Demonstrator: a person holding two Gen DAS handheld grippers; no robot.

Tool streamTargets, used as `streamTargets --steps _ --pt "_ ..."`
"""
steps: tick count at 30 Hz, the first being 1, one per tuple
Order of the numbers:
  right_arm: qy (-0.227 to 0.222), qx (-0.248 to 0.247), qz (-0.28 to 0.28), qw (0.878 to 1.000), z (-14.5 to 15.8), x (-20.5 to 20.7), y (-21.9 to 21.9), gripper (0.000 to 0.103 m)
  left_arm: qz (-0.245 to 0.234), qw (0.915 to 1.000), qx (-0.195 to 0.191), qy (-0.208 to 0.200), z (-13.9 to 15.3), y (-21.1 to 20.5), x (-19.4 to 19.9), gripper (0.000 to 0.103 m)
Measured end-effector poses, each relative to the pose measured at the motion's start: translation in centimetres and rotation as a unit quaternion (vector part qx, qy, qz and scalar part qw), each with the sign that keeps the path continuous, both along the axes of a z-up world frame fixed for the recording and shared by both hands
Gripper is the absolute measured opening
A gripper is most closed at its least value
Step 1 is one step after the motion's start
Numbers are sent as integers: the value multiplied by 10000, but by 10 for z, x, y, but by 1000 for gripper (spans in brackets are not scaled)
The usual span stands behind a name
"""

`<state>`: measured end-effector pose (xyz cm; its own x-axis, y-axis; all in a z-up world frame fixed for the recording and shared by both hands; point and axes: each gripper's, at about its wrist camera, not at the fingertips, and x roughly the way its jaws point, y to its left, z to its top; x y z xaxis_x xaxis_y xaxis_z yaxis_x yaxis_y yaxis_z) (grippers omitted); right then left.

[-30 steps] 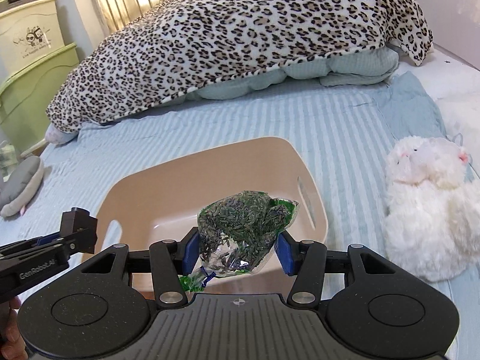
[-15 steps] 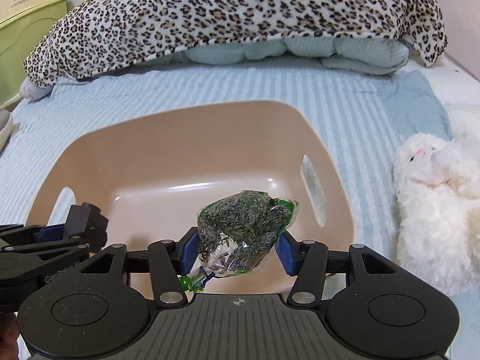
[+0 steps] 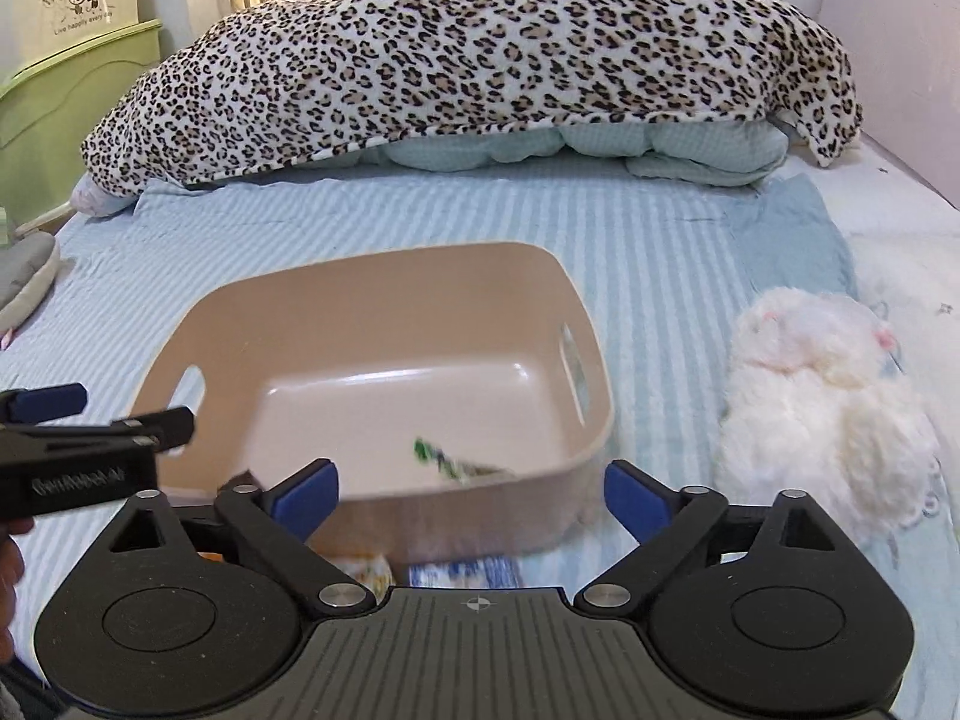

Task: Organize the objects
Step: 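Carry both items over the basket and open both tools to drop them, then grasp the white medicine box with the left tool while the right tool grasps the blue box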

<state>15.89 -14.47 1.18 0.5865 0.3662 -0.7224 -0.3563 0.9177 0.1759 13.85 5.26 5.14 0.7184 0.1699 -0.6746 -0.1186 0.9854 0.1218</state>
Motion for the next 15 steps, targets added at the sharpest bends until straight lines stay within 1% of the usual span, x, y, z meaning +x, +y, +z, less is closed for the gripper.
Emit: streamTargets --steps 2,8,12,15 --pt "44 -47 7 10000 -1 -8 -5 99 38 10000 -73 41 1 3 -10 93" --pt "266 -221 8 9994 -14 -25 -14 100 96 9993 -268 230 -7 11 -39 93" --pt "420 -371 20 9984 -29 -33 -17 100 34 9985 -284 463 -21 12 -53 93" --pt "567 -433 18 9975 -41 -37 -16 100 -62 9975 -174 680 -36 9 -59 93"
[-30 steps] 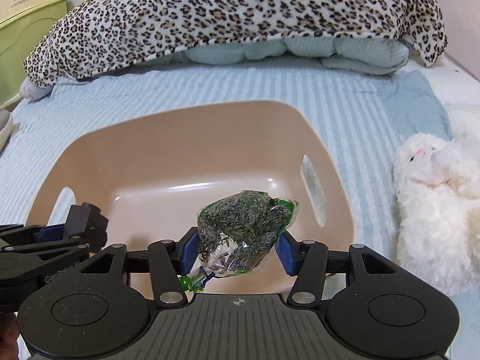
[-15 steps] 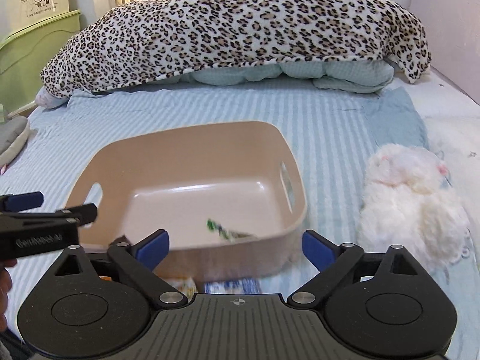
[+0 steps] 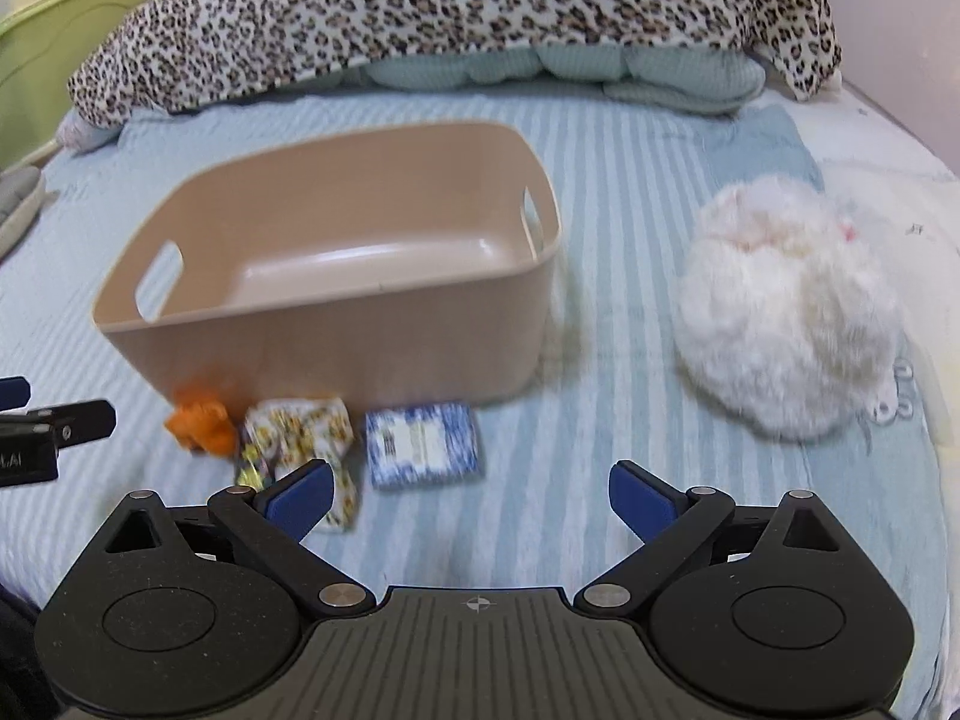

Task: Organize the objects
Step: 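Grasp the white medicine box with the left tool while the right tool grasps the blue box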

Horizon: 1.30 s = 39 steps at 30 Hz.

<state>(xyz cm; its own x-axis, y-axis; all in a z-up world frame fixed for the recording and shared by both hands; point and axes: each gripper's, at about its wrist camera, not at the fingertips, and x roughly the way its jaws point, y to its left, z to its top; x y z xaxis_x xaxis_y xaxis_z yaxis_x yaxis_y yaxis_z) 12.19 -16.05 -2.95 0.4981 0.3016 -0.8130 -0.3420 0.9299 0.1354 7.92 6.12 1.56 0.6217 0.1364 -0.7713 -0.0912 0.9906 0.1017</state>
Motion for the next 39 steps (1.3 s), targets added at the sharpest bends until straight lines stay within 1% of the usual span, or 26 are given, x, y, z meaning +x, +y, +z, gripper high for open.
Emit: streamTargets --steps 3,6,13,16,19,21,24,27,31,36,38,39 --pt "103 -90 41 9999 -11 -3 2 100 -128 9997 76 199 -15 -4 -4 93" --pt "169 -175 82 9997 -21 -3 5 100 -296 9985 70 466 -31 -7 -4 93" --pt "316 -282 132 9990 -35 2 9 100 -720 9928 119 949 -62 -16 0 93" --pt "371 -341 153 9986 -41 6 13 100 -801 9901 72 1150 -72 -15 3 93" --pt "434 -349 182 9983 -46 10 16 100 -968 9869 -115 1286 -79 -14 5 93" --pt "431 -336 186 9983 -50 13 20 100 -986 9862 -201 1316 -85 -13 7 93" --pt "403 -357 203 9983 -54 15 26 99 -915 9866 -208 1334 -91 -12 12 93" --pt "392 -434 243 9980 -58 16 32 99 -1011 9857 -271 1318 -90 -13 11 93" --pt "424 -451 222 9978 -63 20 37 99 -1032 9864 -111 1275 -94 -12 13 92" --pt "323 -466 187 9982 -67 29 44 99 -954 9877 -176 1228 -90 -3 18 75" --pt "325 -484 208 9981 -71 34 47 97 -957 9877 -200 1218 -88 0 20 64" --pt "345 -512 219 9978 -73 36 49 96 -942 9878 -209 1220 -87 2 22 61"
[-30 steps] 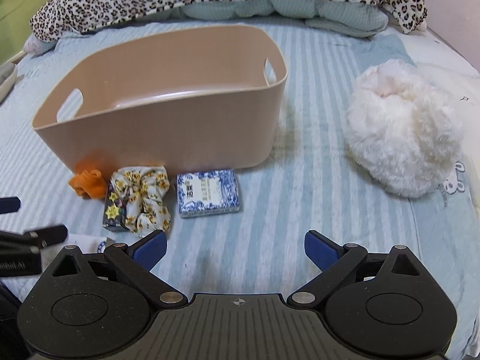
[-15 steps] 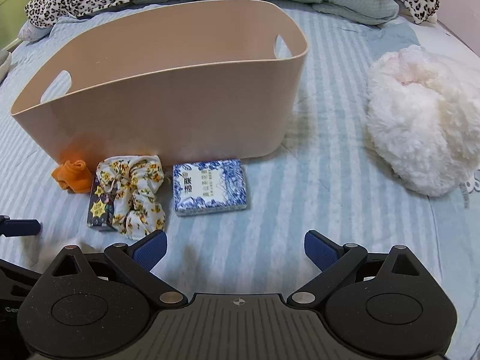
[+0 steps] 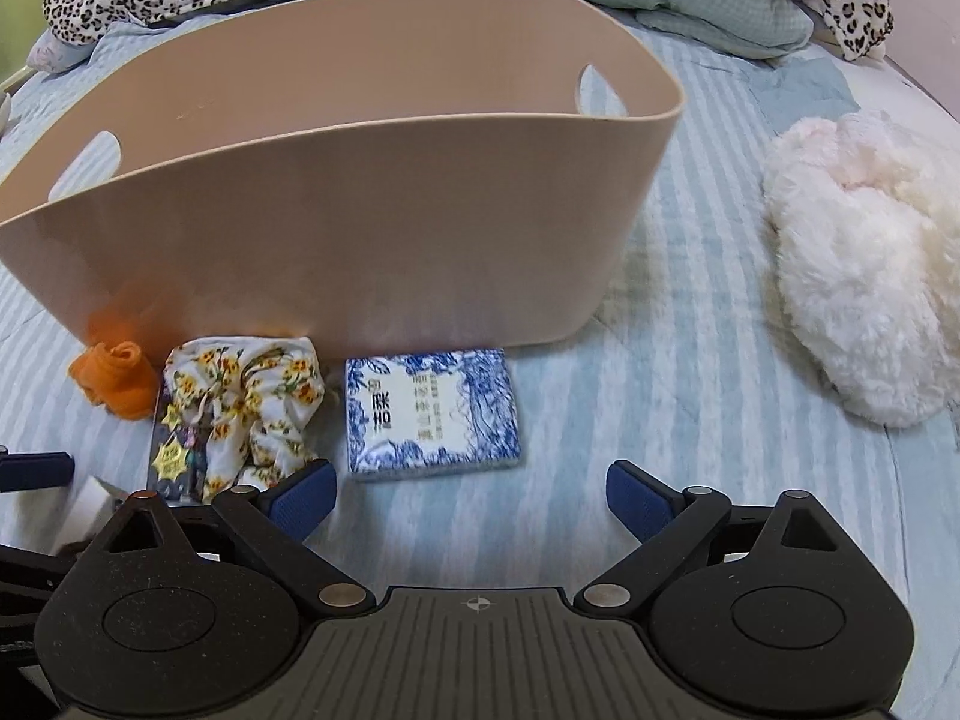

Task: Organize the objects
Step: 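Grasp the white medicine box with the left tool while the right tool grasps the blue box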

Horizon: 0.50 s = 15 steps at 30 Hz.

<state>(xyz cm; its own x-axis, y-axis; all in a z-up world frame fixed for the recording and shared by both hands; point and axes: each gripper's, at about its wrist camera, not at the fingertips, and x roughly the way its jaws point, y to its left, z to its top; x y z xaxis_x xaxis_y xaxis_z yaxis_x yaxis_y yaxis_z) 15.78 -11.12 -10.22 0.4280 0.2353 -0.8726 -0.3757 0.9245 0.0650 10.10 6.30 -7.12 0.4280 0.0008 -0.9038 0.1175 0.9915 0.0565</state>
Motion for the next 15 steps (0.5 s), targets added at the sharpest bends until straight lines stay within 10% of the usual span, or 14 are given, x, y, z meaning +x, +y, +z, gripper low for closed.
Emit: streamTargets --steps 7,9,15 --pt "82 29 100 9999 -7 7 7 80 141 9998 -135 1 8 11 2 18" --pt "99 138 160 9997 -6 7 6 60 217 9996 -151 -45 11 14 0 16" --pt "101 239 109 9996 -1 -1 -2 60 317 9990 -277 -130 20 16 -5 16"
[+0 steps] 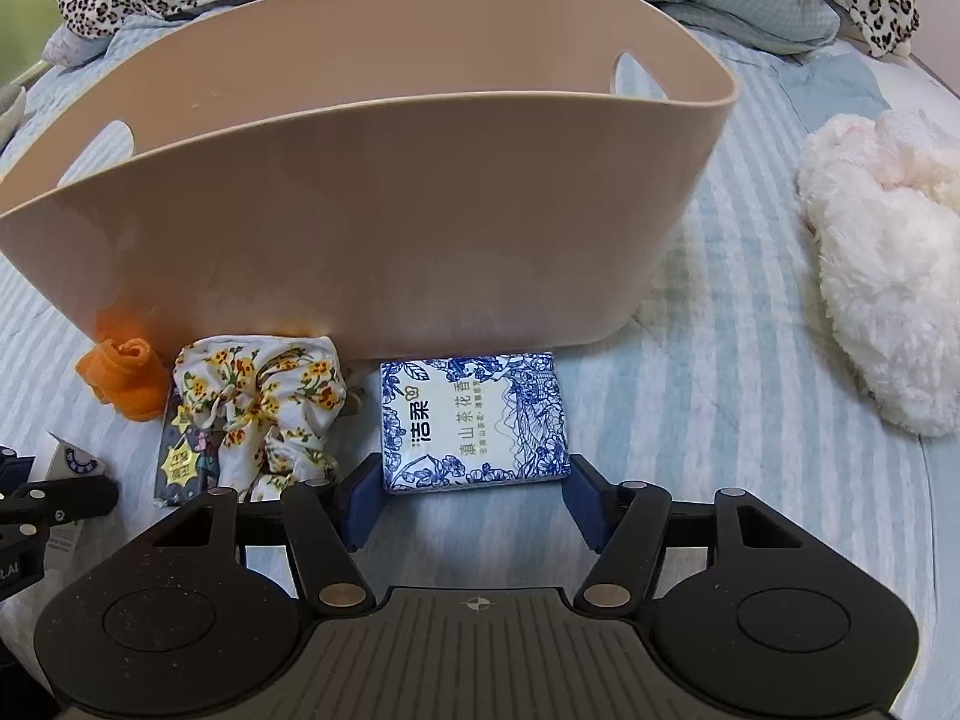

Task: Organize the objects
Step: 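Grasp the white medicine box with the left tool while the right tool grasps the blue box, then lift both boxes over the basket and open both tools to release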

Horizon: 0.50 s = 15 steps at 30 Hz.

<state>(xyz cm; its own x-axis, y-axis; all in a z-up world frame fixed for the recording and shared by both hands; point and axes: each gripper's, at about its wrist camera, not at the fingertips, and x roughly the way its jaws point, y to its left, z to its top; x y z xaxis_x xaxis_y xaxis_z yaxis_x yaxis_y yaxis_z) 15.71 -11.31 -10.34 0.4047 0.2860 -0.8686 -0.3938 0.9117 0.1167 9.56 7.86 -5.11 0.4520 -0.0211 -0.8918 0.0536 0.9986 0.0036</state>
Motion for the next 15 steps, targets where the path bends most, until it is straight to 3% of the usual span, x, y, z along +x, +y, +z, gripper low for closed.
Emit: streamTargets --steps 7,15 --pt "-330 82 -119 9993 25 -21 -15 60 33 9996 -164 -225 29 11 -16 16" --pt "-786 580 -192 9950 64 -37 -38 60 153 9963 -196 -823 69 0 -9 16"
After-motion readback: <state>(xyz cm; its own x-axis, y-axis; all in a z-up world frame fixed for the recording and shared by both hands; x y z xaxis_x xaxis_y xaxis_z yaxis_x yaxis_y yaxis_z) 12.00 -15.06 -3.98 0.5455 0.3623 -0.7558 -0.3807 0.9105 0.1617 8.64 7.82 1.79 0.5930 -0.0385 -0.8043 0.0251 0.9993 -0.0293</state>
